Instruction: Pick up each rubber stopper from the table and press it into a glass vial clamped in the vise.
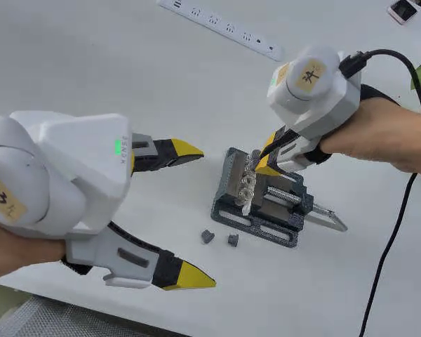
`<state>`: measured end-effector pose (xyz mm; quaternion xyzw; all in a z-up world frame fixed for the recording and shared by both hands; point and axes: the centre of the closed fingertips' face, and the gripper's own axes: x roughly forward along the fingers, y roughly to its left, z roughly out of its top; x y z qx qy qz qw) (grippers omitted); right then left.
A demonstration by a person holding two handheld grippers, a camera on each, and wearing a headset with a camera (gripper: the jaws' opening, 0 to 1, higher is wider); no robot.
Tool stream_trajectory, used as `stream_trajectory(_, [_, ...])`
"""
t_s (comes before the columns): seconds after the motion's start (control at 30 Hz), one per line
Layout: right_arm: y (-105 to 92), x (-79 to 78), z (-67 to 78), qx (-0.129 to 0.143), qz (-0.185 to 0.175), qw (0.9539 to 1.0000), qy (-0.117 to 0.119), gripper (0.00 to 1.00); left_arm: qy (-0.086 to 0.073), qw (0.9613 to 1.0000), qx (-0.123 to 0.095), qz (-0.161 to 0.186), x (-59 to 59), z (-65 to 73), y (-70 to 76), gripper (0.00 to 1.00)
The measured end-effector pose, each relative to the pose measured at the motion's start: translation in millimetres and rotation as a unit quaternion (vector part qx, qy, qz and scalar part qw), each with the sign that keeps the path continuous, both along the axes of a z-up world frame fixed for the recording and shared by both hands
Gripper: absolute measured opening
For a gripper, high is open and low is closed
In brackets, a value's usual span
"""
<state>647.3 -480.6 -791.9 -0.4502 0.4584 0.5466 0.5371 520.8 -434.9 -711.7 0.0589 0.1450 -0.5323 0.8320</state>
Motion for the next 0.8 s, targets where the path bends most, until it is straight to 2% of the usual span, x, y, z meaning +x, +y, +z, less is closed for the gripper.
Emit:
stream_trajectory(0.23, [0.1,-0.8,5.0,0.019,-0.005,0.9998,-0.002,0.02,0.0,1.0,-0.001,0.0,0.3,-0.4,0.1,0.83])
stream_trajectory(0.37, [0.0,-3.3,2.7,0.021,-0.008,0.9997,0.007,0.03,0.001,1.0,0.0,0.0,-0.3,-1.6,0.5,0.83])
stream_trajectory(0.8, [1.0,-3.1,-2.7,0.022,-0.01,0.9996,0.015,0.02,0.005,1.0,-0.002,0.004,0.9,-2.0,3.7,0.82])
